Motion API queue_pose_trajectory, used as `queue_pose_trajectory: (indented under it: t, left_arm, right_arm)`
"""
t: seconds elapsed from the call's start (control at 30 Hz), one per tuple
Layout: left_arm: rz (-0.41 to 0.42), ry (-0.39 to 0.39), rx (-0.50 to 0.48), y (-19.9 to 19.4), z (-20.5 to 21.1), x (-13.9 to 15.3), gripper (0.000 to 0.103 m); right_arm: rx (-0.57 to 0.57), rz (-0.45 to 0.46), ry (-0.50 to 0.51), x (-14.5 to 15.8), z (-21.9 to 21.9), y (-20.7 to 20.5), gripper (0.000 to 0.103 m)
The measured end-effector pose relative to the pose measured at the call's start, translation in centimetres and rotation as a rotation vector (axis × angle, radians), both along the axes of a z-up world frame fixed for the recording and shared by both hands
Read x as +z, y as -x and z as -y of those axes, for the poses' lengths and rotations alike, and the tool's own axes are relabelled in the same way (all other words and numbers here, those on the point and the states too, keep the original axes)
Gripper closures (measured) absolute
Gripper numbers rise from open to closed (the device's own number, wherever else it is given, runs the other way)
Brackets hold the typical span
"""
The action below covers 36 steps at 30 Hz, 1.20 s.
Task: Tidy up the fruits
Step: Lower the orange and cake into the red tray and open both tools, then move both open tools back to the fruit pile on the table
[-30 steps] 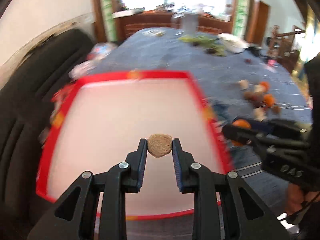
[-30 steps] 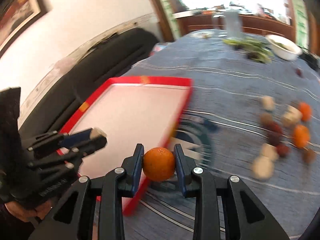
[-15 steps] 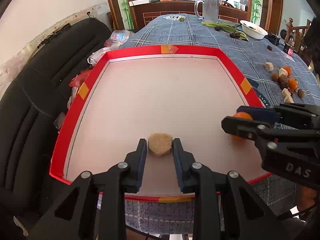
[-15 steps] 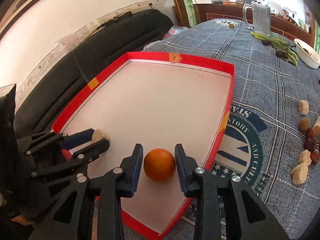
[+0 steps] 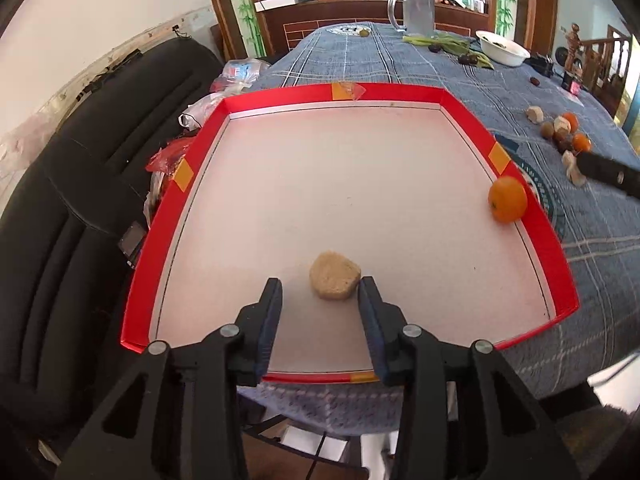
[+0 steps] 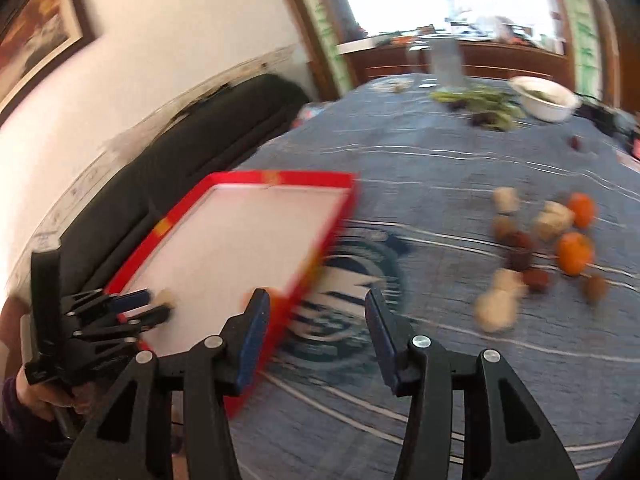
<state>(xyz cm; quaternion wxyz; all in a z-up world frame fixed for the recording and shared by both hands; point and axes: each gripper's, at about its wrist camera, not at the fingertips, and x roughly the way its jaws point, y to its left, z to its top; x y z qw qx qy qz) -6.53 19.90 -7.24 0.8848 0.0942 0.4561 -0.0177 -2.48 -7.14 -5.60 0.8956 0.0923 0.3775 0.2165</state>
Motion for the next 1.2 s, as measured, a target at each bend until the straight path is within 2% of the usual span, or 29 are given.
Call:
queue_pose_trajectory:
  t: [0.2,0.3,0.37,0.43,0.6,0.77,0.87,1.1,1.2]
  left_arm:
    - [-0.024,-0.056,-0.006,0.7,-0.5,0.5,0.061]
    - [0.047,-0.04,-0.03,1.1,0.7,2.6,0.056]
    - [0.1,0.014,-0.091,1.5,2.8,4.4,0.033]
    - [0.137,0.049,-0.186,1.6,6.0,5.5,0.02]
    - [0.125,0.039,-0.341,-0.1,14.5,4.8,0.02]
    - [0.05,0.002,-0.364,-3.3,21.1,1.6,0.02]
    - [0.018,-0.002,-0.347,-4.4,23.0,0.3,0.02]
    - [0.061,-0.056,-0.322,-5.1,24.8,0.0,0.02]
    - [0.054,-0.061,-0.314,-5.7,24.9,-0.3,0.02]
  right_arm:
    - [-0.183,0.003,0.063,0.0,7.8,-0.1,0.054]
    - [-0.259,-0.015,0.128,-0.2,11.4,-0.9,0.054]
    - [-0.282,-0.048,0.166,-0.7,13.0,-2.2,0.054]
    - [-0.301,-0.053,0.19,-1.0,14.0,-2.7,0.054]
    - [-0.306,-0.066,0.233,-2.4,15.1,-4.0,0.054]
    - [-0.31,-0.111,0.217,-3.5,15.5,-4.9,0.054]
    - [-0.303,-0.102,0.204,-3.4,15.6,-4.8,0.054]
    - [-0.302,-0.095,0.164,-3.3,16.1,-4.7,0.054]
    - [-0.302,-0.08,0.158,-3.0,16.0,-4.6,0.054]
